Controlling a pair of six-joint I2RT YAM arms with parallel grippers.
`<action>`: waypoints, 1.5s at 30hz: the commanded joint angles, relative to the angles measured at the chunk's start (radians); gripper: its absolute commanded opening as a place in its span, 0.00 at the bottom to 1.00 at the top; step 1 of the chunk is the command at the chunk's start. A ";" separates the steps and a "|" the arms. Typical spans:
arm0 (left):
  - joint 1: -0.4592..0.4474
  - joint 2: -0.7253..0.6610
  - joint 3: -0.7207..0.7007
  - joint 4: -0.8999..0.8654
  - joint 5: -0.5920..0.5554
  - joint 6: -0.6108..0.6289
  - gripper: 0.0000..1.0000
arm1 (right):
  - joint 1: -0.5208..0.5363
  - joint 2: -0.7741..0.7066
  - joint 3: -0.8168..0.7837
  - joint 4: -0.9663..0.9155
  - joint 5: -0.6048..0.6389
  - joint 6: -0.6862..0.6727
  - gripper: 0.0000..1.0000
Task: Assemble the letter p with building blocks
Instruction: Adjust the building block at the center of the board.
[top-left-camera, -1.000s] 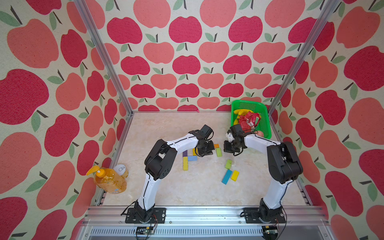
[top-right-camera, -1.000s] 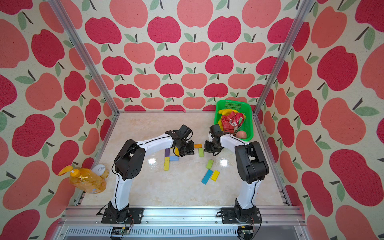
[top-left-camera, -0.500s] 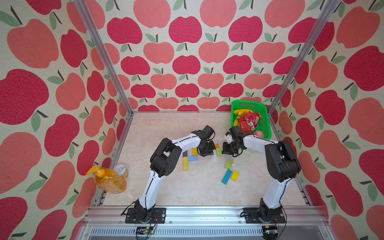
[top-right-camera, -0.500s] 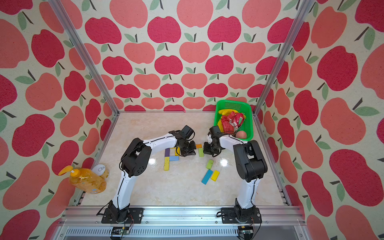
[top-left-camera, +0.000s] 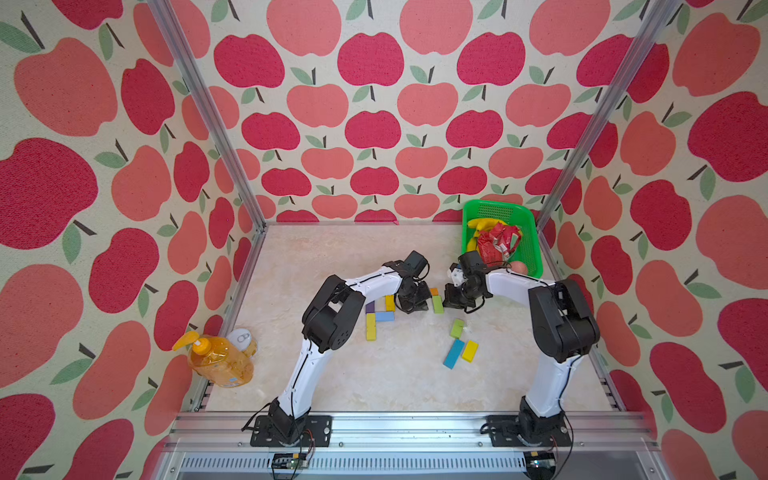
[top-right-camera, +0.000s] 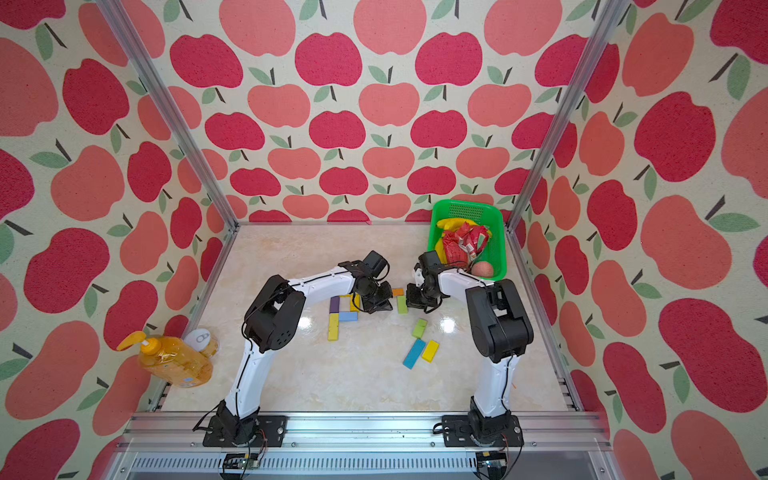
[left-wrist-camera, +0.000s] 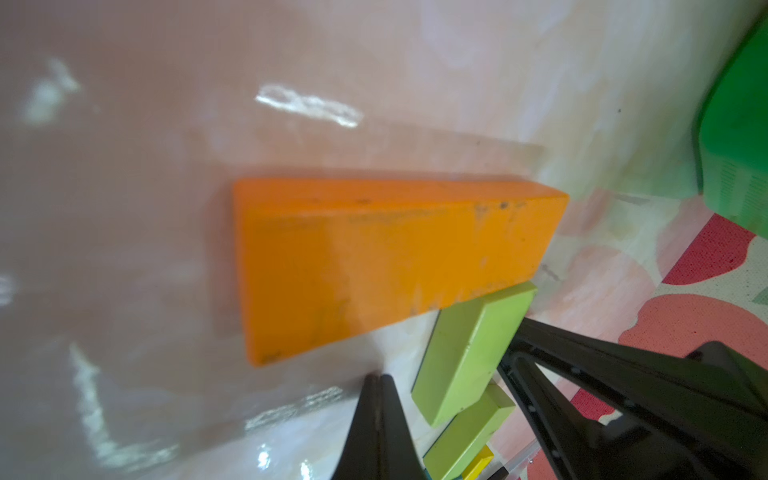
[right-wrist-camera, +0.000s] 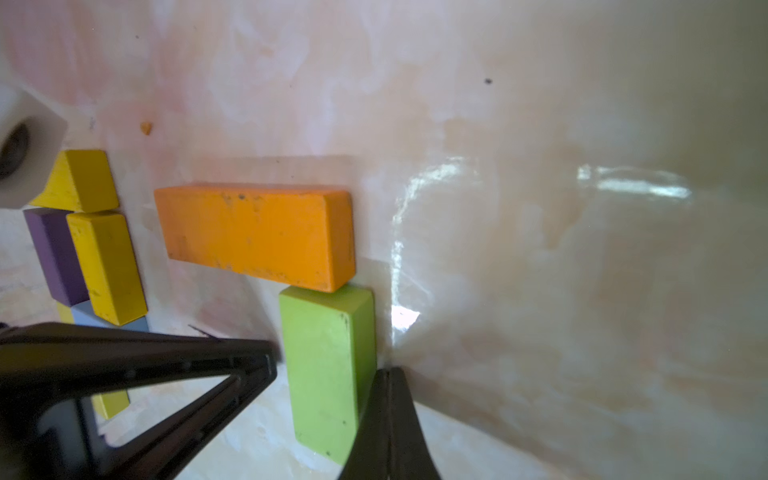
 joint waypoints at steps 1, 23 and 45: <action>0.008 0.035 0.025 0.008 0.018 -0.005 0.00 | -0.003 0.042 0.001 -0.036 -0.004 -0.013 0.00; 0.012 0.053 0.028 0.029 0.046 -0.012 0.00 | -0.003 0.054 -0.006 -0.035 -0.011 -0.008 0.00; 0.017 0.051 0.013 0.044 0.059 -0.018 0.00 | -0.006 0.072 0.008 -0.053 0.009 -0.019 0.00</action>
